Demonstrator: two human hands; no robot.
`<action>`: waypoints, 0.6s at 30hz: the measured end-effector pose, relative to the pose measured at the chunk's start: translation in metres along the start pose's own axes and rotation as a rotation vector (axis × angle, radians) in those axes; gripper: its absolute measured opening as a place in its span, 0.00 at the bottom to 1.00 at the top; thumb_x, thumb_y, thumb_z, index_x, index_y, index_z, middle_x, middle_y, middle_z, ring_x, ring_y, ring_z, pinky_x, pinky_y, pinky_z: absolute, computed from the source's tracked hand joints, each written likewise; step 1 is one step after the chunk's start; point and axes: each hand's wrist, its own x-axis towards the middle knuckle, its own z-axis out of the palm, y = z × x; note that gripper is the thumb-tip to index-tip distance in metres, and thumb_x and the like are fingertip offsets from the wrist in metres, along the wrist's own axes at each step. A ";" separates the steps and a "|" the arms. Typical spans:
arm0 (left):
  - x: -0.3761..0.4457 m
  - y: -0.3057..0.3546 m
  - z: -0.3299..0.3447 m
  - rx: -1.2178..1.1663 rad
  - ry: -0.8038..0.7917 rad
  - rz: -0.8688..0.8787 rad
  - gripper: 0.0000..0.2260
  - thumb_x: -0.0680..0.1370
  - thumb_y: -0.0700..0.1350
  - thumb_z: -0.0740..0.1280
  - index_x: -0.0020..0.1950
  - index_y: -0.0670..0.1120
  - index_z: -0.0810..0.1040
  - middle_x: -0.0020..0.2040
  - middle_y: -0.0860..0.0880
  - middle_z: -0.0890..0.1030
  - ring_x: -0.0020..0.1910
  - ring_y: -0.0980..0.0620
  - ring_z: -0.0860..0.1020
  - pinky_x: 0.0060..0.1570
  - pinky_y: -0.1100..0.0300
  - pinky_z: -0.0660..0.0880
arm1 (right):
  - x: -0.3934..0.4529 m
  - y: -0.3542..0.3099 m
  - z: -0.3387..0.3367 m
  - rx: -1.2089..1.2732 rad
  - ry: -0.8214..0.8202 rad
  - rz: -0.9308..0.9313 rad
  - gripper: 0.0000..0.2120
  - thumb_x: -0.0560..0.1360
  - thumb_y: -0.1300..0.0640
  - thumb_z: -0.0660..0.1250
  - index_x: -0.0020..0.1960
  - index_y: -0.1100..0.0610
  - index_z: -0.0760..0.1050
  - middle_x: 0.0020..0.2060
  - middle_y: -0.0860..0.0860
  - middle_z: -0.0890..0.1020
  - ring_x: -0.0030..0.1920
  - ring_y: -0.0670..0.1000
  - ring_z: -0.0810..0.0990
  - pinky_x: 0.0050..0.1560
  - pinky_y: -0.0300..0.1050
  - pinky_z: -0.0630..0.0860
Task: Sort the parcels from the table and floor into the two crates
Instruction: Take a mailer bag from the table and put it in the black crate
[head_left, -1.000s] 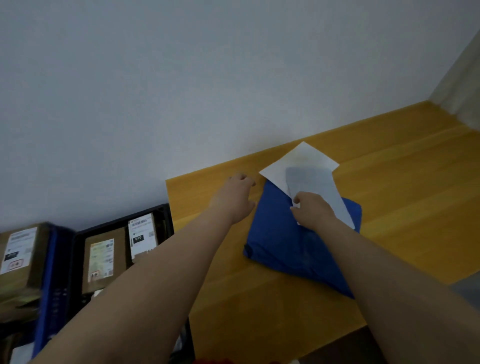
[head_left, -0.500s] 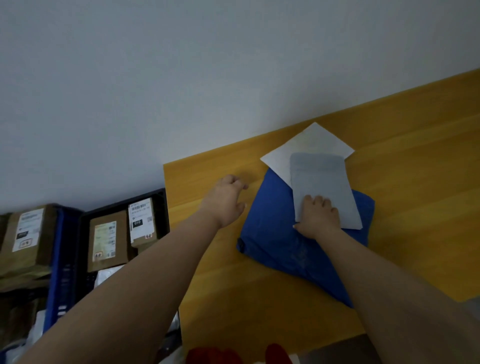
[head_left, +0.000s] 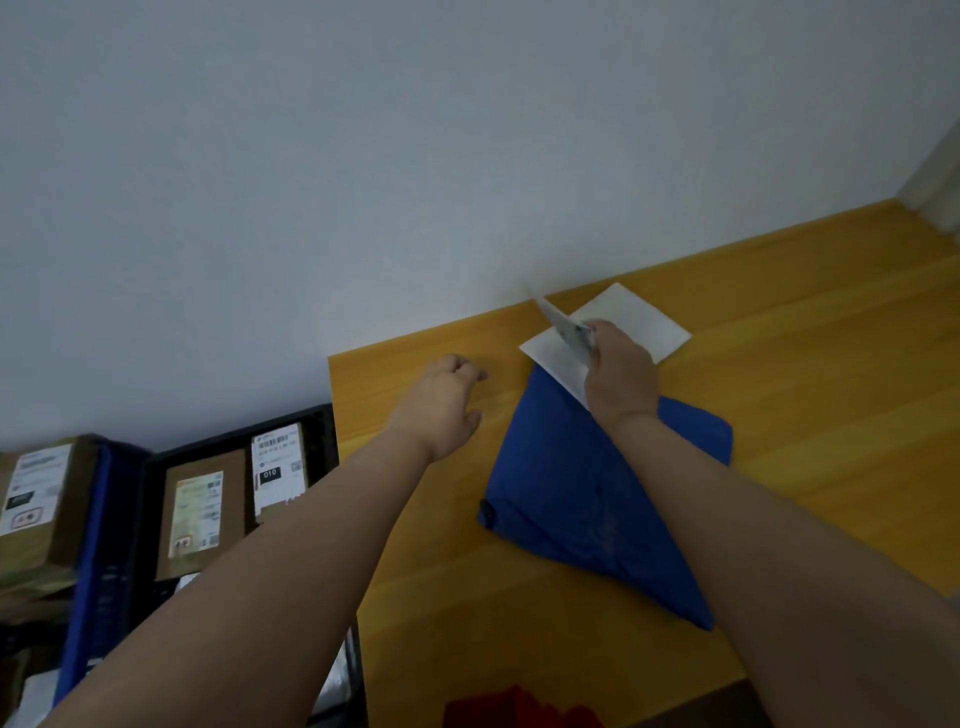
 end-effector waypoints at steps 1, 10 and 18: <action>-0.004 -0.004 -0.005 -0.011 0.023 0.006 0.24 0.79 0.45 0.66 0.74 0.47 0.66 0.71 0.47 0.66 0.69 0.47 0.67 0.63 0.57 0.68 | 0.002 -0.014 -0.005 0.084 0.048 0.002 0.11 0.81 0.65 0.56 0.58 0.62 0.74 0.45 0.57 0.80 0.44 0.58 0.77 0.42 0.51 0.69; -0.075 -0.056 -0.047 -0.311 0.300 -0.091 0.31 0.78 0.49 0.68 0.75 0.40 0.59 0.69 0.41 0.68 0.68 0.46 0.68 0.66 0.56 0.65 | -0.018 -0.105 -0.010 0.482 0.301 0.235 0.11 0.83 0.63 0.54 0.44 0.57 0.71 0.38 0.49 0.72 0.43 0.50 0.69 0.35 0.38 0.60; -0.124 -0.095 -0.077 -0.472 0.427 -0.165 0.38 0.78 0.58 0.64 0.78 0.38 0.52 0.76 0.40 0.60 0.74 0.44 0.61 0.69 0.52 0.62 | -0.065 -0.154 -0.006 0.791 0.351 0.316 0.10 0.83 0.62 0.55 0.46 0.61 0.71 0.40 0.54 0.76 0.45 0.52 0.74 0.48 0.47 0.73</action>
